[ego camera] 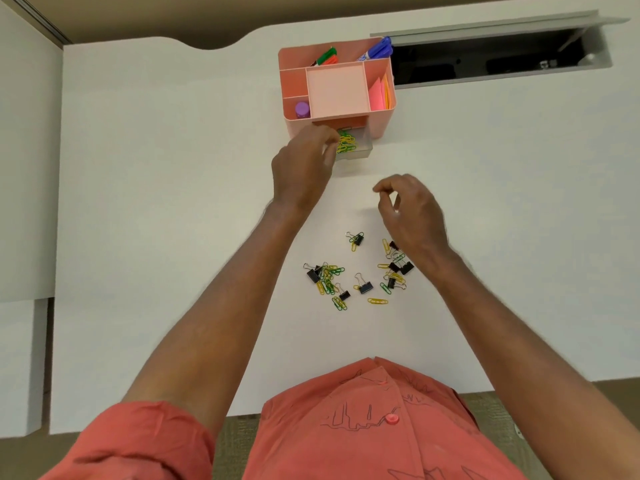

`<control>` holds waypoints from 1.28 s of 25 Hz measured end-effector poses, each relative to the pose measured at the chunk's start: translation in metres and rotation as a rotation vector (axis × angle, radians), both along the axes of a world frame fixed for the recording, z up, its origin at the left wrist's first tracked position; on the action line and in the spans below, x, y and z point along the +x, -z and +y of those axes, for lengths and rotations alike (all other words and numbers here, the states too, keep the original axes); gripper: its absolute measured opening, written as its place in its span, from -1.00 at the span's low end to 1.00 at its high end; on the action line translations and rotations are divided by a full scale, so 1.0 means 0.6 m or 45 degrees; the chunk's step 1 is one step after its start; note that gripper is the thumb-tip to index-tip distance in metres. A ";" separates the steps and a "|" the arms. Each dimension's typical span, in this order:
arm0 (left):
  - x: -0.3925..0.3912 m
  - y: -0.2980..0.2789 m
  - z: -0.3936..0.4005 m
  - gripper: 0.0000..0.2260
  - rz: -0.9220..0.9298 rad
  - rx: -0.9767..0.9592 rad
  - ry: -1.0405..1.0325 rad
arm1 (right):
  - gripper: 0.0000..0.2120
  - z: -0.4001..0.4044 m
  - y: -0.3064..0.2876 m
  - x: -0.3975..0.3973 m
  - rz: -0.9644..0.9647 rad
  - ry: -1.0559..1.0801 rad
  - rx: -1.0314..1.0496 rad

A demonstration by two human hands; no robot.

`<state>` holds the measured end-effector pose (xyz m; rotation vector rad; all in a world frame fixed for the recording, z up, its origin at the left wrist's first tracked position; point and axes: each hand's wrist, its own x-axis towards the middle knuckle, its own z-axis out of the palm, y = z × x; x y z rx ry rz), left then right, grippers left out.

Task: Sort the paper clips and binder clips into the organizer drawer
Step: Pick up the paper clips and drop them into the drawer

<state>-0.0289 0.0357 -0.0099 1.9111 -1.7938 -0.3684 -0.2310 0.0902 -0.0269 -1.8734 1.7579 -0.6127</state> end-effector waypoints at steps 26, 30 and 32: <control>-0.051 0.102 0.362 -0.43 0.058 0.474 0.092 | -0.89 0.134 0.052 0.033 0.083 -0.264 0.494; -0.056 0.101 0.333 -0.44 0.091 0.471 0.156 | -0.85 0.131 0.051 0.021 -0.170 -0.130 0.590; -0.060 0.101 0.319 -0.46 0.075 0.482 0.186 | -0.84 0.130 0.052 0.014 -0.226 -0.061 0.597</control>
